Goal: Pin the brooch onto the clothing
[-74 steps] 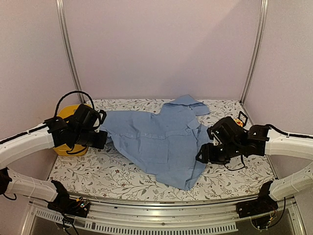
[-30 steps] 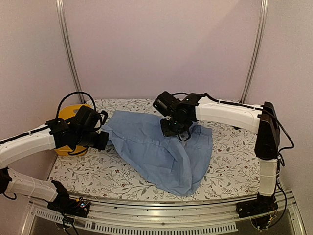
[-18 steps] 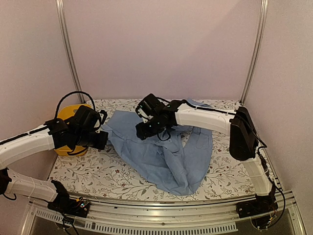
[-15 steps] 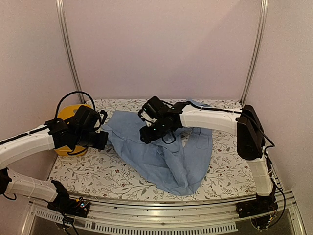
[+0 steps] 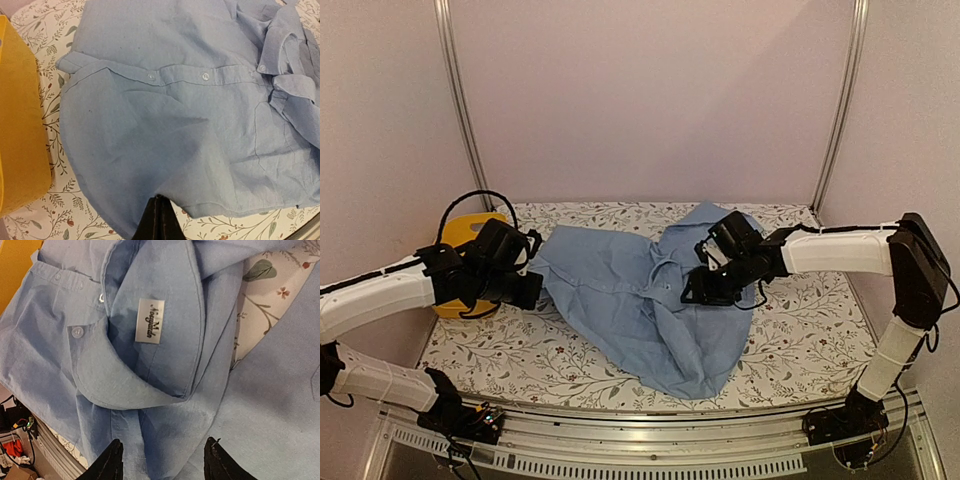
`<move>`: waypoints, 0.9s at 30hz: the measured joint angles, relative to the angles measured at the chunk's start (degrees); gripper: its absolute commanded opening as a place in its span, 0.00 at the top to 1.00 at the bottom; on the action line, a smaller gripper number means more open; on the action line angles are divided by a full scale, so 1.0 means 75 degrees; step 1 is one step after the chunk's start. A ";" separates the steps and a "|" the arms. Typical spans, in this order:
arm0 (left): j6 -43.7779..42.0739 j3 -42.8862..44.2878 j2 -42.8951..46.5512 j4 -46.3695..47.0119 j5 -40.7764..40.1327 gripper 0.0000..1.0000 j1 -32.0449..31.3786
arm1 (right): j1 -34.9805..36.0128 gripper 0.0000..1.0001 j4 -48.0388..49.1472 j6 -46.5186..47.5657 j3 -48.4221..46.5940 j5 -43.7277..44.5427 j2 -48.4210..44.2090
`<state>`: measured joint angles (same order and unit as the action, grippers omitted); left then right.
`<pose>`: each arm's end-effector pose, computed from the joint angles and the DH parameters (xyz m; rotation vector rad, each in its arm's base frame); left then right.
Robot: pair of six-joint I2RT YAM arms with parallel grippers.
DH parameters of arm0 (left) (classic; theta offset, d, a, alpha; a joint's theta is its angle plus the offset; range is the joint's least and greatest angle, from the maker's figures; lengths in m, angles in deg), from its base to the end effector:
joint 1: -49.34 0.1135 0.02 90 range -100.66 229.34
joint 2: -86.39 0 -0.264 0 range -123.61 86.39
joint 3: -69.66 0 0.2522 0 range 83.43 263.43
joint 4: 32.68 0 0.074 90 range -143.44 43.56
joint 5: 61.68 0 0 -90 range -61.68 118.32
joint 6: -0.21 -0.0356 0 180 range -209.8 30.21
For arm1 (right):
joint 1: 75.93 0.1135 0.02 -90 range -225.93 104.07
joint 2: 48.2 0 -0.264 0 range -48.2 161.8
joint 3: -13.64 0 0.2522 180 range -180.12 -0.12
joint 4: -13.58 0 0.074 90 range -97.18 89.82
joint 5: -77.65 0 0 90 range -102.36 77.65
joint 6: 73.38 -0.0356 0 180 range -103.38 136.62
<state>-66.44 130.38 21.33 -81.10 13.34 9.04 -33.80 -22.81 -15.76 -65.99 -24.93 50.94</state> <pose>0.1781 -0.1390 0.2475 0.2540 2.4418 -0.1618 0.2622 0.2477 0.1999 -0.3207 2.6847 0.7388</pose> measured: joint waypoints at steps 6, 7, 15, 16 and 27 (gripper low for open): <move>-0.0052 0.0003 -0.0210 -0.0012 0.0032 1.00 0.0000 | 0.0213 0.47 0.0784 -0.0291 0.0367 -0.1119 0.0504; -0.0058 0.0003 -0.0219 -0.0015 0.0038 1.00 0.0000 | 0.0262 0.51 0.0918 -0.0315 0.0361 -0.1285 0.0644; -0.0087 0.0003 -0.0216 -0.0020 0.0044 1.00 0.0000 | 0.0580 1.00 0.1142 -0.0341 0.0114 -0.1620 0.1049; -0.0087 0.0003 -0.0213 -0.0020 0.0047 1.00 0.0000 | 0.0568 1.00 0.1125 -0.0356 0.0076 -0.1478 0.1032; 0.0804 -0.0256 0.0050 -0.0055 0.0562 1.00 -0.0933 | -0.0778 1.00 -0.1276 -0.0670 0.0498 0.1035 -0.1821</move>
<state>-60.41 128.46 21.71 -81.51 17.56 2.05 -39.63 -32.39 -20.79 -62.25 -17.17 37.28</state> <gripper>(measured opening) 0.004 0.007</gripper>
